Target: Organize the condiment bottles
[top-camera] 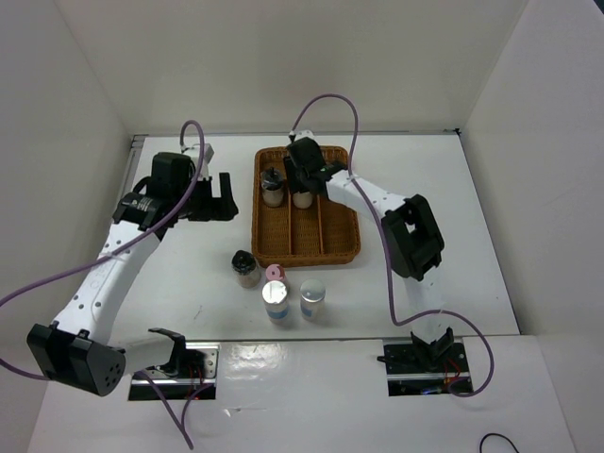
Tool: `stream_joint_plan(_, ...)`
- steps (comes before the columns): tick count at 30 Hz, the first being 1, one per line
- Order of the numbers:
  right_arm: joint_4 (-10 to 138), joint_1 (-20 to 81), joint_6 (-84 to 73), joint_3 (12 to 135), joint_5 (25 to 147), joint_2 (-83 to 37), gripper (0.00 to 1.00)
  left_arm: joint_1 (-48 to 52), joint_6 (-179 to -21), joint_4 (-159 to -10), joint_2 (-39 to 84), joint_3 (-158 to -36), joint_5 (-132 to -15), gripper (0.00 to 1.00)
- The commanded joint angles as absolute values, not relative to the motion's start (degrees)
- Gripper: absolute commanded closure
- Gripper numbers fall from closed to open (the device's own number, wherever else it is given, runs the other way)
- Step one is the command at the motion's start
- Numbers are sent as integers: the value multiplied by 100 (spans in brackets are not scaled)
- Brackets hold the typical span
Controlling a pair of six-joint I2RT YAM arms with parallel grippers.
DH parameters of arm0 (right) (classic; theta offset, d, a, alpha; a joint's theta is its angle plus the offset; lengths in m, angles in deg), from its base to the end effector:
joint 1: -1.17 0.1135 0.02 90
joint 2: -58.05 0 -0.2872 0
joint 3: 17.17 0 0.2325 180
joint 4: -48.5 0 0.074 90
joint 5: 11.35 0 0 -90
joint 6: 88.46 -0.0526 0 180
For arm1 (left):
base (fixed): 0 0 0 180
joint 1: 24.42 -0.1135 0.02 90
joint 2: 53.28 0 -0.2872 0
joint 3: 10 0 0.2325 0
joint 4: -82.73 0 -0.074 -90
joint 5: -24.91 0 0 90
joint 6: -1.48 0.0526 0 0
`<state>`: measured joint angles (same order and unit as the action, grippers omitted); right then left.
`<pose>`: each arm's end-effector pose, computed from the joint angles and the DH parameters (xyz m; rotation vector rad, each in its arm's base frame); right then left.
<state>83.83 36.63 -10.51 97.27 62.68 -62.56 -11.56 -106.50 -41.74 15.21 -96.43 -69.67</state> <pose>0.4081 0.2729 0.2531 -0.3186 2.2417 0.1199 0.2292 -0.0566 0.3752 -0.0563 2.2511 -0.3814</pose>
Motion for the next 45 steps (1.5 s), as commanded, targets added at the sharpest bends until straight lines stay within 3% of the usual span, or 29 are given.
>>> stream_joint_plan(1, 8235, 3632, -971, 10079, 6133, -6350, 43, -931, -10592, -3899, 1563, -9589, -6940, 0)
stream_joint_plan(9, 8489, 3632, -1225, 10079, 5941, -6411, 2, -431, -10987, -3715, 1510, -9404, -6940, 3)
stream_joint_plan(16, 8701, 3632, -1594, 9396, 5773, -5253, 2, 70, -11260, -3591, 1624, -9342, -6703, 4)
stream_joint_plan(21, 8551, 3632, -1647, 8665, 5835, -4173, 2, 369, -11497, -3477, 1676, -9184, -6457, 10)
stream_joint_plan(28, 8797, 3632, -1840, 8234, 5756, -3697, 2, 511, -11770, -3283, 1862, -9061, -5842, 12)
stream_joint_plan(37, 8683, 3632, -2017, 7514, 5870, -2941, 2, 563, -11779, -3512, 1975, -8797, -5894, 19)
stream_joint_plan(45, 8683, 3896, -2069, 7338, 5984, -2825, 2, 563, -11726, -3635, 2099, -8744, -5999, 34)
